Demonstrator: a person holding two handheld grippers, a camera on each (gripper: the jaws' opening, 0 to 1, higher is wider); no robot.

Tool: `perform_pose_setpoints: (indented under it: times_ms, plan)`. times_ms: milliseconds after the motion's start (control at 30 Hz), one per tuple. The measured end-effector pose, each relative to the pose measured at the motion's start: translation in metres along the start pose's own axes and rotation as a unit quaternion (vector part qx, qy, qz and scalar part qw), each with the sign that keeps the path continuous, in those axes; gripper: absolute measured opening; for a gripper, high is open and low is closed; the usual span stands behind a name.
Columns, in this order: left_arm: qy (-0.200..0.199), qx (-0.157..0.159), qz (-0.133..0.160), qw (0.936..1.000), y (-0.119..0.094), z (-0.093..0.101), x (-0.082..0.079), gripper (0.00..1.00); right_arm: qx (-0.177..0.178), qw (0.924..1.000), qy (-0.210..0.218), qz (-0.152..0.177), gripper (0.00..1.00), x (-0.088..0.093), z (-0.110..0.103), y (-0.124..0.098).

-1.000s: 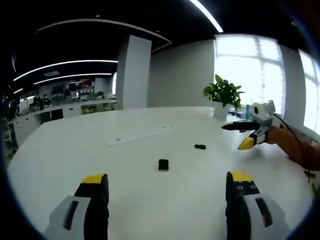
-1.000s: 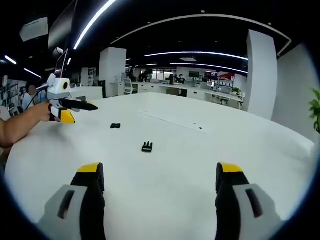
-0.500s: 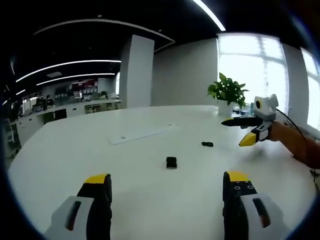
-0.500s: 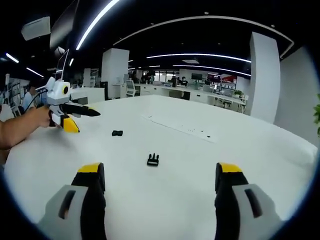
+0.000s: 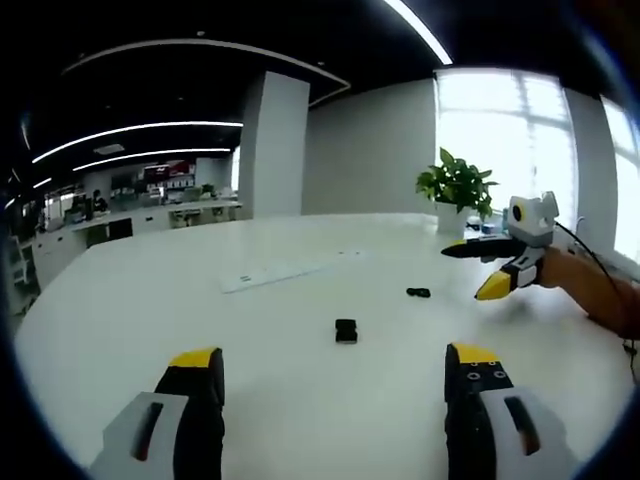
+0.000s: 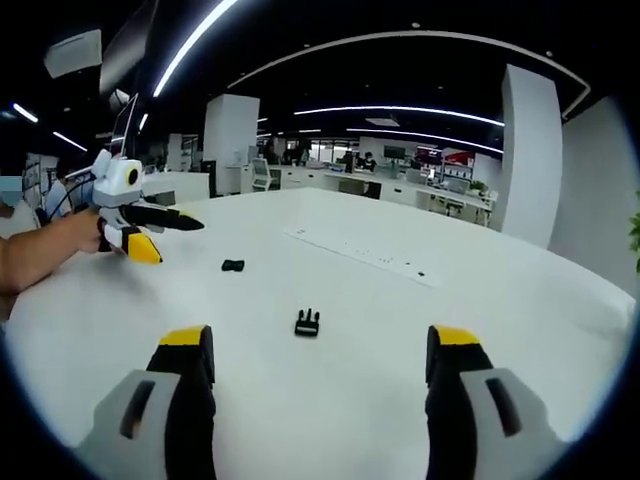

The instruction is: Snap the two parts of the plastic buckle together until the buckle closes and remains connected.

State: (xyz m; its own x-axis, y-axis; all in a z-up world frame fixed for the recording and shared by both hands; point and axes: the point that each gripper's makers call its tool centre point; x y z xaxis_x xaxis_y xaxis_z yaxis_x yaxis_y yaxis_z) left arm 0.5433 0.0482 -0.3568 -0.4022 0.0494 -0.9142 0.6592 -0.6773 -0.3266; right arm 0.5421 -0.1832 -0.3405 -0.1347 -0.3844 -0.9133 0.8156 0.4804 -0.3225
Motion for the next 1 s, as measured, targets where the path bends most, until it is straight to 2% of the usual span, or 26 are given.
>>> perform_pose_setpoints:
  times_ms: [67, 100, 133, 233, 300, 367, 533, 633, 767, 900, 1000]
  plan:
    - [0.004, -0.004, -0.001, 1.0, 0.0, 0.0, 0.002, 0.95, -0.001, 1.0, 0.001, -0.001, 0.88, 0.0, 0.0, 0.0]
    - [0.018, -0.016, 0.006, 0.9997, 0.001, -0.004, -0.001, 0.96, -0.002, 1.0, 0.001, 0.0, 0.88, 0.0, 0.0, 0.001]
    - [0.029, -0.019, 0.006, 0.9994, 0.0, 0.004, 0.002, 0.95, -0.001, 1.0, 0.0, 0.0, 0.87, 0.001, 0.0, 0.002]
    - [0.027, -0.02, 0.011, 0.9994, 0.006, 0.007, -0.004, 0.95, 0.003, 1.0, 0.004, 0.0, 0.87, 0.001, 0.003, 0.01]
    - [0.011, -0.01, 0.021, 0.9997, 0.011, 0.014, -0.011, 0.94, 0.0, 1.0, 0.004, 0.004, 0.87, -0.005, 0.0, 0.016]
    - [0.007, -0.009, 0.023, 0.9997, 0.017, 0.014, -0.013, 0.92, -0.002, 0.9994, -0.033, -0.004, 0.88, -0.008, -0.006, 0.019]
    - [0.011, -0.012, 0.025, 0.9996, 0.027, 0.015, -0.017, 0.9, -0.013, 0.9996, -0.025, 0.0, 0.87, -0.01, -0.009, 0.032]
    - [0.016, -0.017, 0.036, 0.9991, 0.034, 0.003, -0.025, 0.91, -0.022, 0.9997, -0.003, 0.005, 0.88, -0.01, -0.009, 0.039]
    - [0.004, -0.012, 0.029, 0.9995, 0.04, -0.009, -0.026, 0.92, -0.016, 0.9997, 0.011, 0.015, 0.86, -0.017, -0.003, 0.047]
    - [0.001, -0.008, 0.016, 0.9998, 0.045, -0.011, -0.024, 0.93, -0.016, 0.9997, 0.006, 0.015, 0.85, -0.018, -0.009, 0.049]
    - [0.006, -0.006, 0.014, 0.9999, 0.048, -0.01, -0.026, 0.93, -0.012, 0.9998, 0.004, 0.013, 0.83, -0.017, -0.006, 0.049]
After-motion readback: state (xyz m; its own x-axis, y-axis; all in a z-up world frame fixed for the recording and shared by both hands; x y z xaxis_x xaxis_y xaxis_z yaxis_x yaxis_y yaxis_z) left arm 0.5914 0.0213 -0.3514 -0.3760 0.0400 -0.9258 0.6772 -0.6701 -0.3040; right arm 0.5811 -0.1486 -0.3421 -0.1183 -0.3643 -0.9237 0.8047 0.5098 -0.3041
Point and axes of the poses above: the point that each gripper's makers call its tool centre point, and the gripper's own axes: y roughly forward along the fingers, z roughly to its right, x roughly out of its underside, and after that the axes turned 8 degrees about -y, right-handed
